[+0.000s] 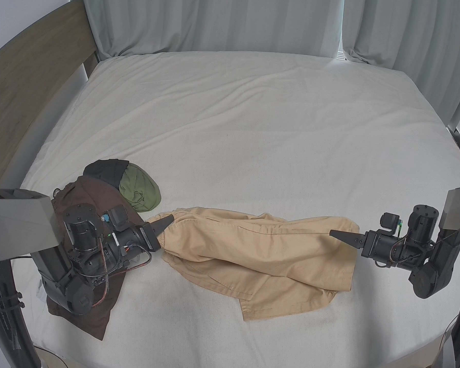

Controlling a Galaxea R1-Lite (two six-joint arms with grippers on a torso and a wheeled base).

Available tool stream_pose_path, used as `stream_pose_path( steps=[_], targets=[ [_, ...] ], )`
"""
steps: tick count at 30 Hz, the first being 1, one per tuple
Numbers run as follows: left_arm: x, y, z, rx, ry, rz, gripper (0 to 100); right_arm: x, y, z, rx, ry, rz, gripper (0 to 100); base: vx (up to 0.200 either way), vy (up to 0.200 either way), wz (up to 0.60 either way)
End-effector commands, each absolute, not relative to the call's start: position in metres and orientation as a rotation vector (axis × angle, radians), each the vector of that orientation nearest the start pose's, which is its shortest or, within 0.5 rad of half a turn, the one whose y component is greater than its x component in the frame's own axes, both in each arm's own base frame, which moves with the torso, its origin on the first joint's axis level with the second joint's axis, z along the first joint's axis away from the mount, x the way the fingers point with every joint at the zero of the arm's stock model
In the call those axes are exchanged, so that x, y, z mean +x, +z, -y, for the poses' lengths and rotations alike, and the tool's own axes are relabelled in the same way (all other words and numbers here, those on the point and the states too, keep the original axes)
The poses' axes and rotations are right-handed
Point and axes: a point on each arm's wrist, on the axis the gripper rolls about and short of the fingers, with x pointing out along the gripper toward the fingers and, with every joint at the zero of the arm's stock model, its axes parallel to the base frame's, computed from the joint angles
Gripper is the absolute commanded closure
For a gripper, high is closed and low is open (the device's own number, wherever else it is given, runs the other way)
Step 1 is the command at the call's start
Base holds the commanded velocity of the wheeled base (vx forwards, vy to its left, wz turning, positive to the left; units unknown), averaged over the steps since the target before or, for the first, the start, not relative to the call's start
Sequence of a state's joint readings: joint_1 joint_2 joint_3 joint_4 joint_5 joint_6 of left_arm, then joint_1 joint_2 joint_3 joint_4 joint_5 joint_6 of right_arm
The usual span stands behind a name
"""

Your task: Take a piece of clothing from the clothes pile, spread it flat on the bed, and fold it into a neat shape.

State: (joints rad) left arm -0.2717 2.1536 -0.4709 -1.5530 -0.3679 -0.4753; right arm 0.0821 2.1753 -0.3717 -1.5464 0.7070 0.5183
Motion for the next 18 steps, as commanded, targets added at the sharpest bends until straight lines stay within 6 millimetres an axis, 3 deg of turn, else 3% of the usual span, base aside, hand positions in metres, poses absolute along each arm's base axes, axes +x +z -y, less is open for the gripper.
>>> stream_pose_path(
  steps=[1,18],
  targets=[
    [0.3067,0.0566,0.0938,-0.465,-0.597,-0.276,100,0.2956,0.0349,-0.0388,0.569,0.704,-0.449,100,0.0,0.0,0.0],
    [0.3134,0.0651,0.092,-0.465,-0.597,-0.229,100,0.2946,0.0368,-0.0391,0.563,0.707,-0.443,100,0.0,0.0,0.0]
  ],
)
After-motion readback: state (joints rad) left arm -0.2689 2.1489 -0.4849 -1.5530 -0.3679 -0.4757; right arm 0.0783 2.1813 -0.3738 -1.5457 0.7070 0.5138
